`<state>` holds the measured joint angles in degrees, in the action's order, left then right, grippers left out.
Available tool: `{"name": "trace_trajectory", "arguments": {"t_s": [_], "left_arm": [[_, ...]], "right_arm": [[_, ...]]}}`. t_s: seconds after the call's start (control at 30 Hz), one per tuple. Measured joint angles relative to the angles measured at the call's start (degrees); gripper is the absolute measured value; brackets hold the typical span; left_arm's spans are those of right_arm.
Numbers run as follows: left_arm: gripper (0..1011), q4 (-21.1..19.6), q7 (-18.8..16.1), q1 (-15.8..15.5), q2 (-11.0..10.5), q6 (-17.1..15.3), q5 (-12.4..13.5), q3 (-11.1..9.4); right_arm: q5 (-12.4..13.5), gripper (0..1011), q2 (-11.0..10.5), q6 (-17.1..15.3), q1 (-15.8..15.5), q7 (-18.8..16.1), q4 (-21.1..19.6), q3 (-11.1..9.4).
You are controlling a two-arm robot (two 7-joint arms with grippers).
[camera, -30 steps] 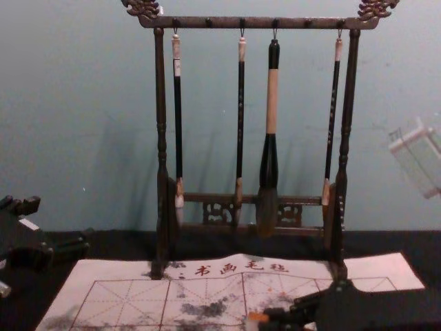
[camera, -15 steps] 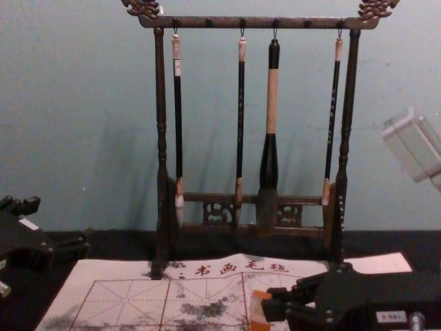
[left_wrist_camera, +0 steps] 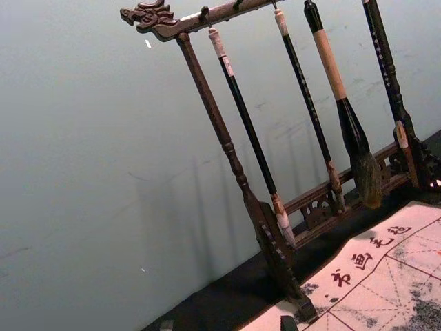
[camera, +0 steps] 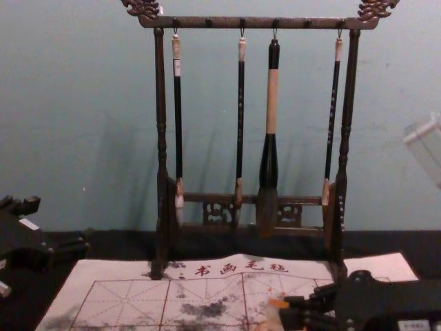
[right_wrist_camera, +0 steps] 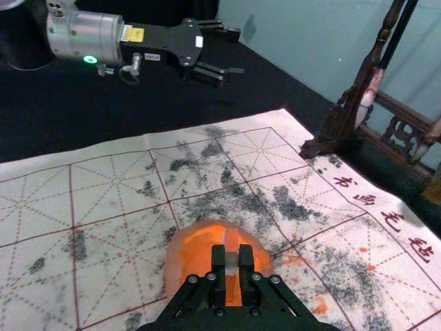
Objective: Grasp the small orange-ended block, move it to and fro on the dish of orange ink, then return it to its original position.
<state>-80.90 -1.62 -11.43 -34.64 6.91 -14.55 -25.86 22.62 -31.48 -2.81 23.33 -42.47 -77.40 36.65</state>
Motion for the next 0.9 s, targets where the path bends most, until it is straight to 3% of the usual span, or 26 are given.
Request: {"name": "trace_trajectory", "arguments": {"t_s": [0.37, 0.9], "left_arm": [[1001, 0.0, 0.0, 0.0, 0.0, 0.0, 0.0, 0.0], [1001, 0.0, 0.0, 0.0, 0.0, 0.0, 0.0, 0.0]], "right_arm": [[1.33, 83, -1.56, 0.0, -1.59, -1.25, -2.33, -0.09], [0.28, 83, -0.26, 0.27, -0.32, -1.77, -1.8, 2.08]]}}
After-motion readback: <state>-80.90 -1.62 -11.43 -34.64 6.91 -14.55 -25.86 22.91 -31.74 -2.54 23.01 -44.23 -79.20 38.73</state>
